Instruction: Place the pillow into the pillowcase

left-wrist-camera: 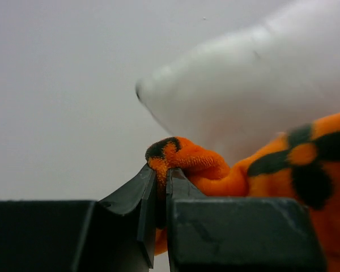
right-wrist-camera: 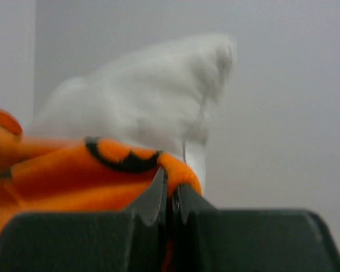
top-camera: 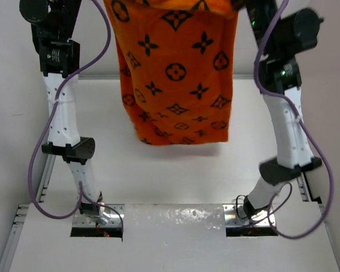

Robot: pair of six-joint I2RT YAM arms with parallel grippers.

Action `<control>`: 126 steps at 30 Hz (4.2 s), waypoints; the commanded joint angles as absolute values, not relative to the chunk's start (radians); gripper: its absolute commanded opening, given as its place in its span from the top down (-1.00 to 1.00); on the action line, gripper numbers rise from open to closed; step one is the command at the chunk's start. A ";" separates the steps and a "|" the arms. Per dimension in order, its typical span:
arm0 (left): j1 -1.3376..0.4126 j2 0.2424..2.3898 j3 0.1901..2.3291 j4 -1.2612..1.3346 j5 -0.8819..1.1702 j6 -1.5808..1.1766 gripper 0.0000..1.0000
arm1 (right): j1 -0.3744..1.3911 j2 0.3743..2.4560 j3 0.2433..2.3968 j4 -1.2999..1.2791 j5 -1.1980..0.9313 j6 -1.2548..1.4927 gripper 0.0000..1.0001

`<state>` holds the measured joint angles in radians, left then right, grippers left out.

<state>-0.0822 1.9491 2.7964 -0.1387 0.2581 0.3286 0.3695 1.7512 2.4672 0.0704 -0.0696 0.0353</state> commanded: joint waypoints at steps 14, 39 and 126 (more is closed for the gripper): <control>-0.034 1.811 2.604 -0.086 0.123 0.332 1.00 | 0.367 1.570 2.159 0.210 0.046 0.008 1.00; -0.055 1.795 2.548 -0.663 0.385 0.305 1.00 | 0.367 1.578 2.069 -0.189 0.048 0.033 1.00; -0.116 1.636 2.451 0.123 0.266 0.446 1.00 | 0.135 1.727 2.714 0.036 0.005 0.363 1.00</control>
